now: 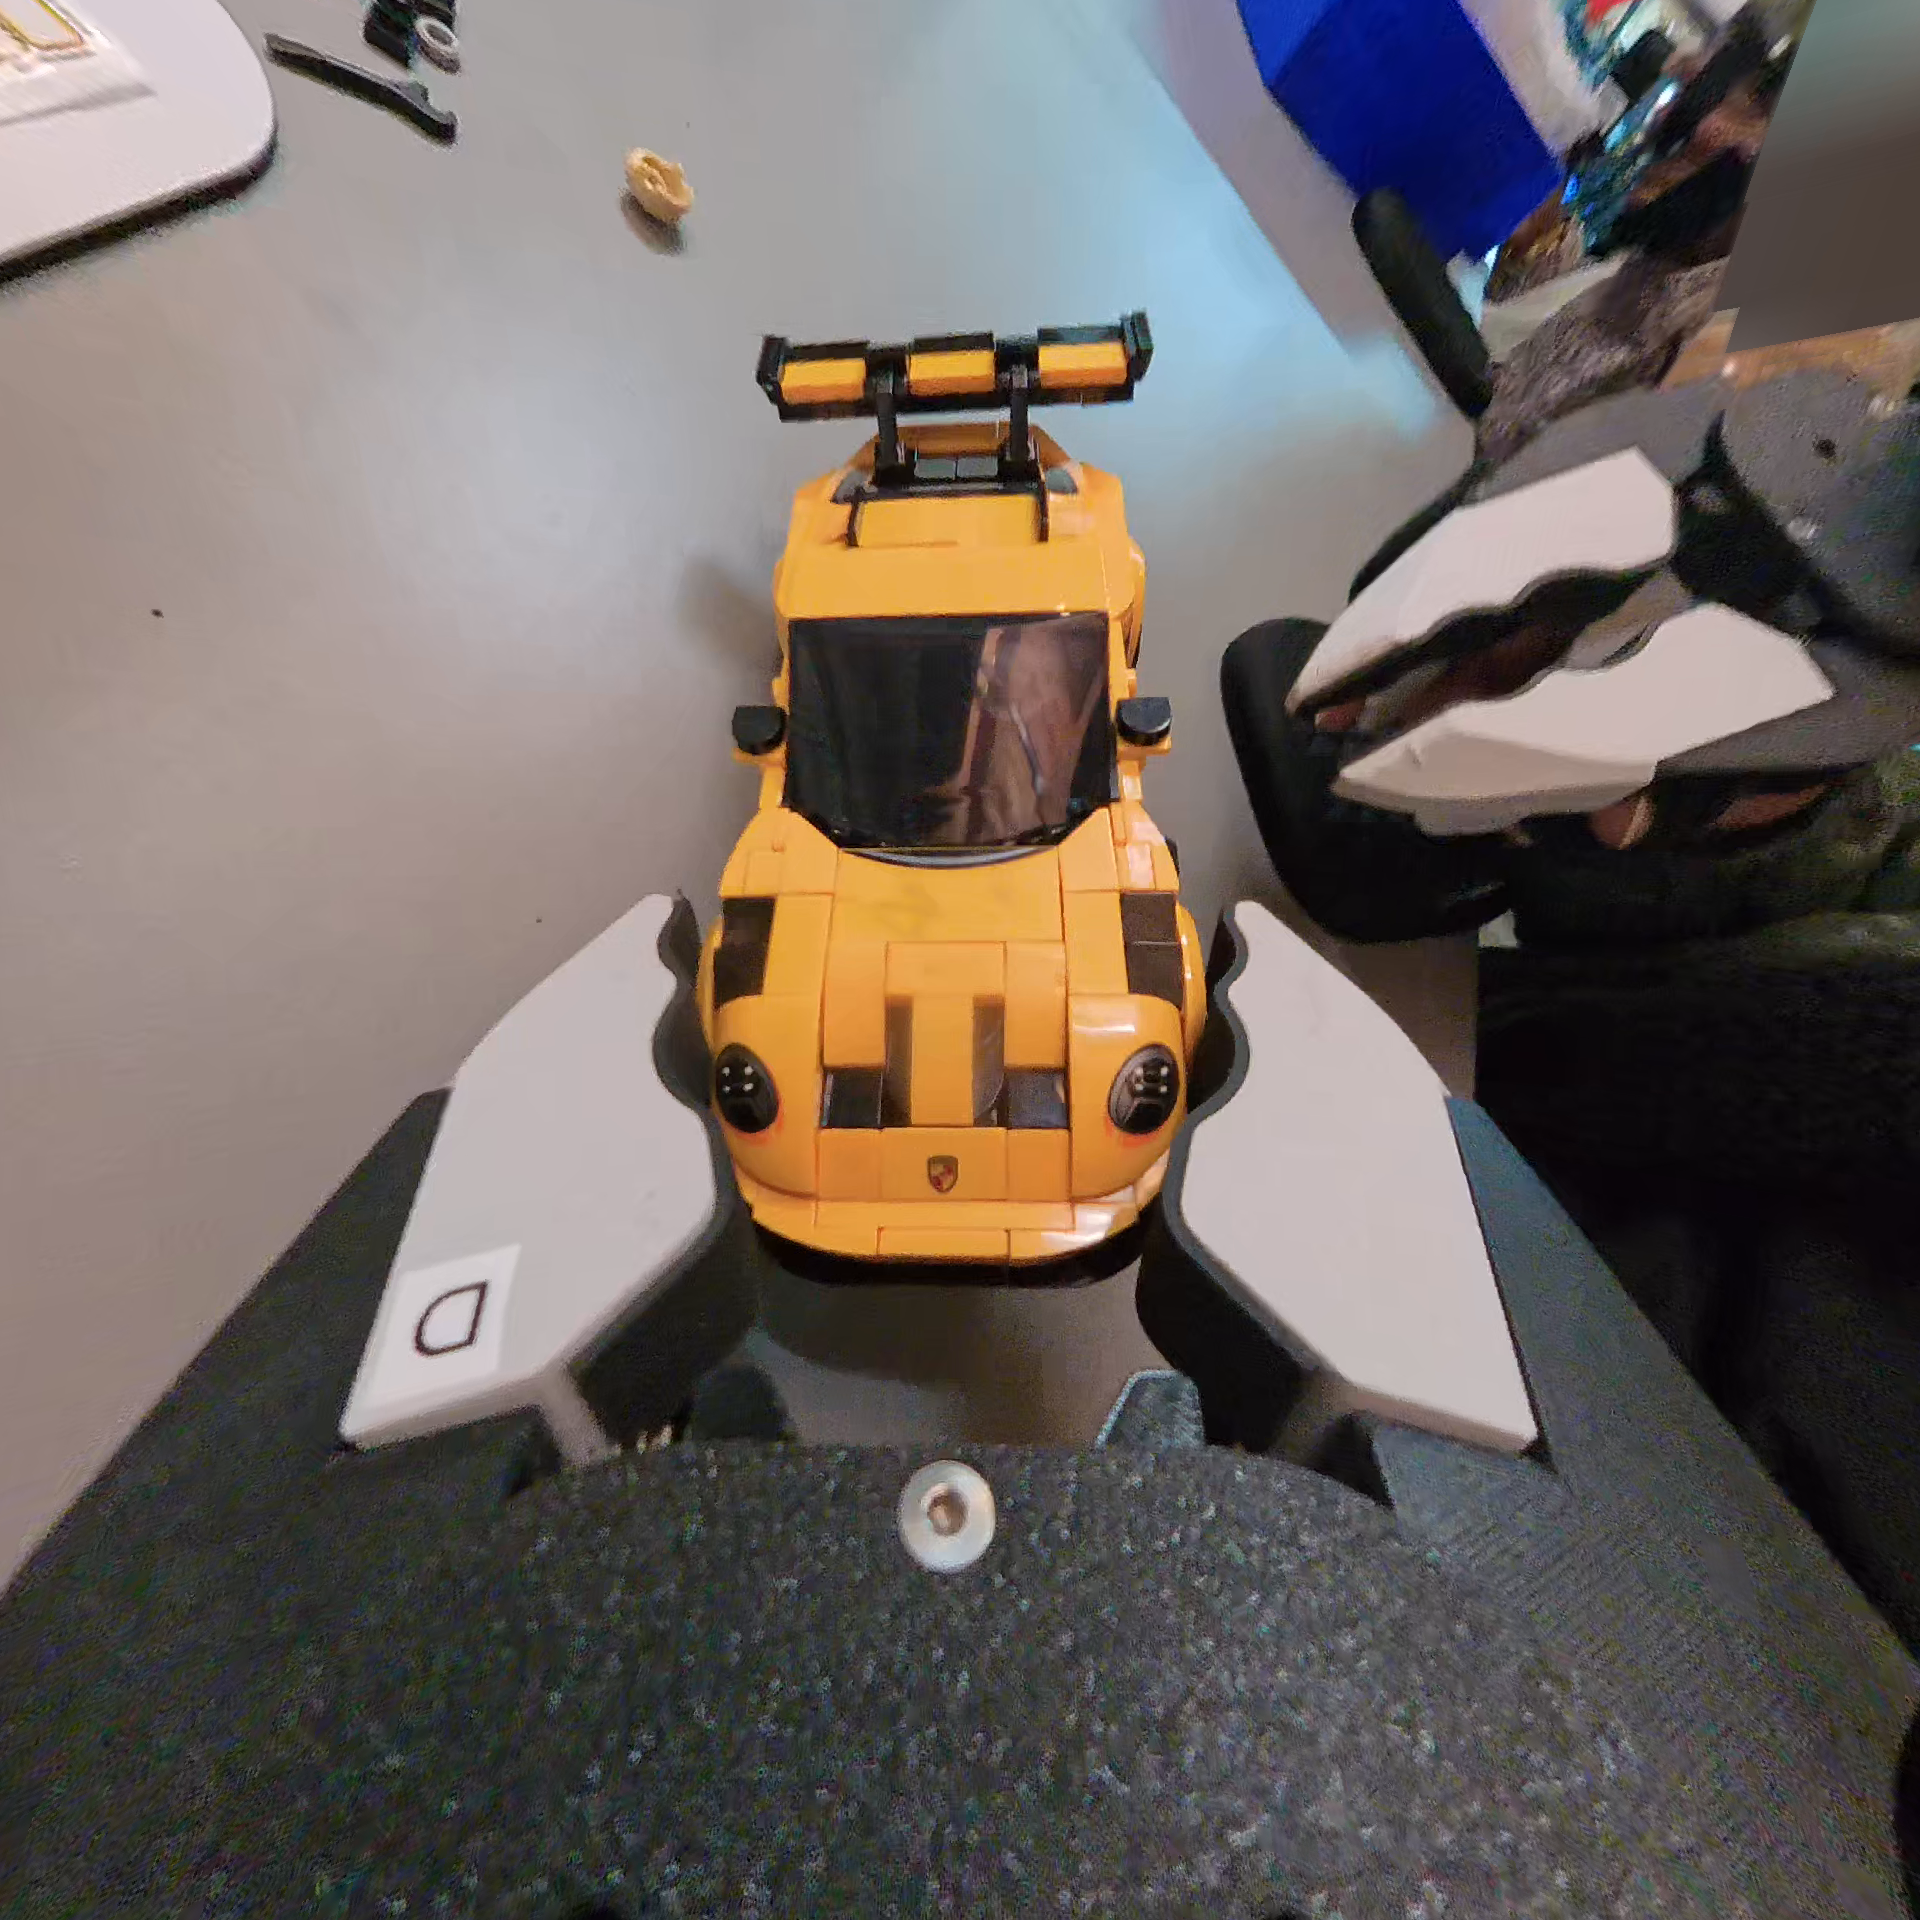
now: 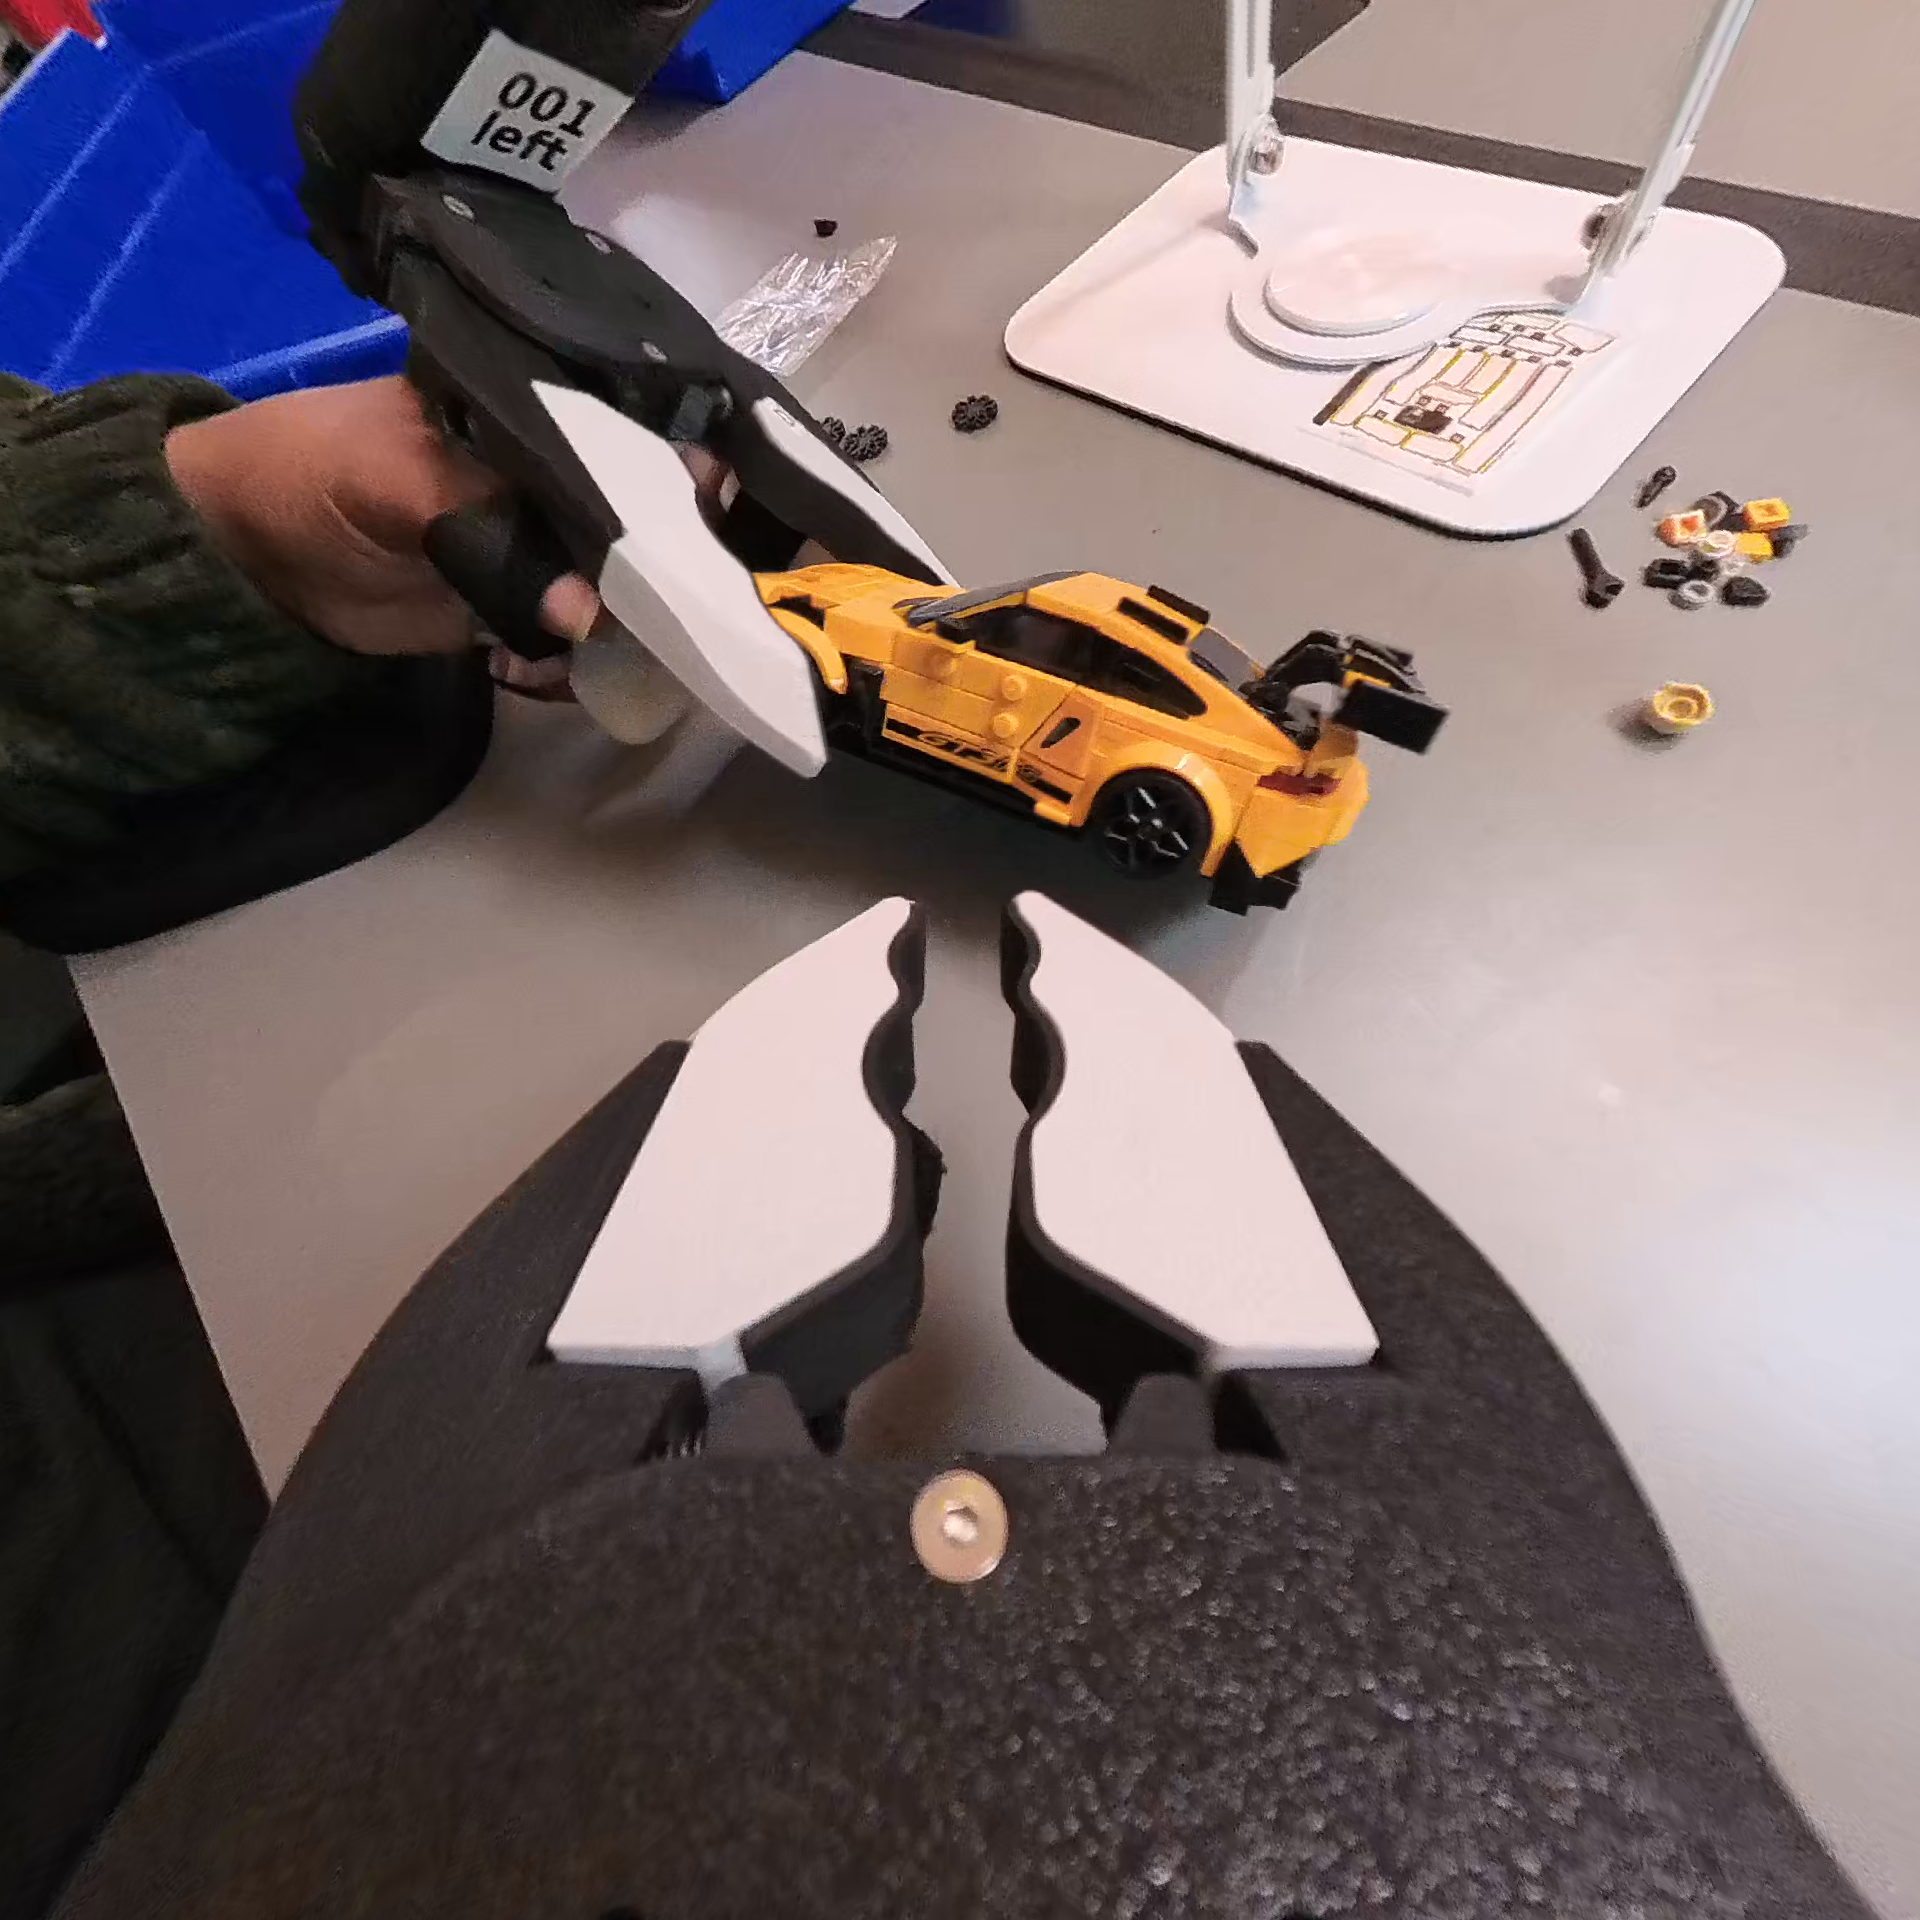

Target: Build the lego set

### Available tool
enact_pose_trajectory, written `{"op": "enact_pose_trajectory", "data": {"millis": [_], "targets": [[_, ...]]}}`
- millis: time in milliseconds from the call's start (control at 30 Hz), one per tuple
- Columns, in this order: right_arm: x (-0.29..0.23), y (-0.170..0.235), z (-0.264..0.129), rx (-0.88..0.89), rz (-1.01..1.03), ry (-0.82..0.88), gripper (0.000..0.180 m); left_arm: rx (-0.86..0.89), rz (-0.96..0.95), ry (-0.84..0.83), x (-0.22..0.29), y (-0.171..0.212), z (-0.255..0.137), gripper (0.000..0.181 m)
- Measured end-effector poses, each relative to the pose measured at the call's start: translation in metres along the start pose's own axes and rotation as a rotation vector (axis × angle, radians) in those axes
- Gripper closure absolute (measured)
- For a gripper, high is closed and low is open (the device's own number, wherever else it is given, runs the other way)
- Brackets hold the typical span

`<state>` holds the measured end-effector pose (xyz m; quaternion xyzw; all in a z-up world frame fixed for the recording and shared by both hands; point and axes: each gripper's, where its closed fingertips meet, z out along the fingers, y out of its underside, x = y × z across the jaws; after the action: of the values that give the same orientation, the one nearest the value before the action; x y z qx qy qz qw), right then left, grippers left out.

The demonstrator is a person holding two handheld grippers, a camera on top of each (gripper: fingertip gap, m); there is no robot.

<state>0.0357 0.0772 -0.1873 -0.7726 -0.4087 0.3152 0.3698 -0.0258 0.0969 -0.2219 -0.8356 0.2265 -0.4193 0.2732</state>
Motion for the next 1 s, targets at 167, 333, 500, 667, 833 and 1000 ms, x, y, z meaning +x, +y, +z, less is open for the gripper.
{"op": "enact_pose_trajectory", "data": {"millis": [167,333,500,667,833,1000], "targets": [[-0.005,0.002,0.012,-0.019,0.021,0.024,0.177,0.052,-0.046,0.038,0.001,-0.006,-0.001,0.089],[-0.007,0.009,0.021,-0.051,0.01,0.018,0.179,0.05,-0.045,0.046,0.0,-0.004,0.0,0.09],[0.004,0.02,0.02,-0.105,-0.036,0.029,0.18,0.001,0.024,0.05,-0.003,0.002,0.0,0.09],[0.016,0.024,0.018,-0.123,-0.042,0.07,0.18,-0.057,0.154,0.003,-0.006,0.007,0.001,0.089],[0.03,0.026,0.011,-0.132,-0.054,0.111,0.18,-0.132,0.308,-0.052,-0.013,0.018,0.001,0.09],[0.038,0.031,0.005,-0.139,-0.051,0.125,0.18,-0.209,0.43,-0.129,-0.019,0.026,0.002,0.09]]}}
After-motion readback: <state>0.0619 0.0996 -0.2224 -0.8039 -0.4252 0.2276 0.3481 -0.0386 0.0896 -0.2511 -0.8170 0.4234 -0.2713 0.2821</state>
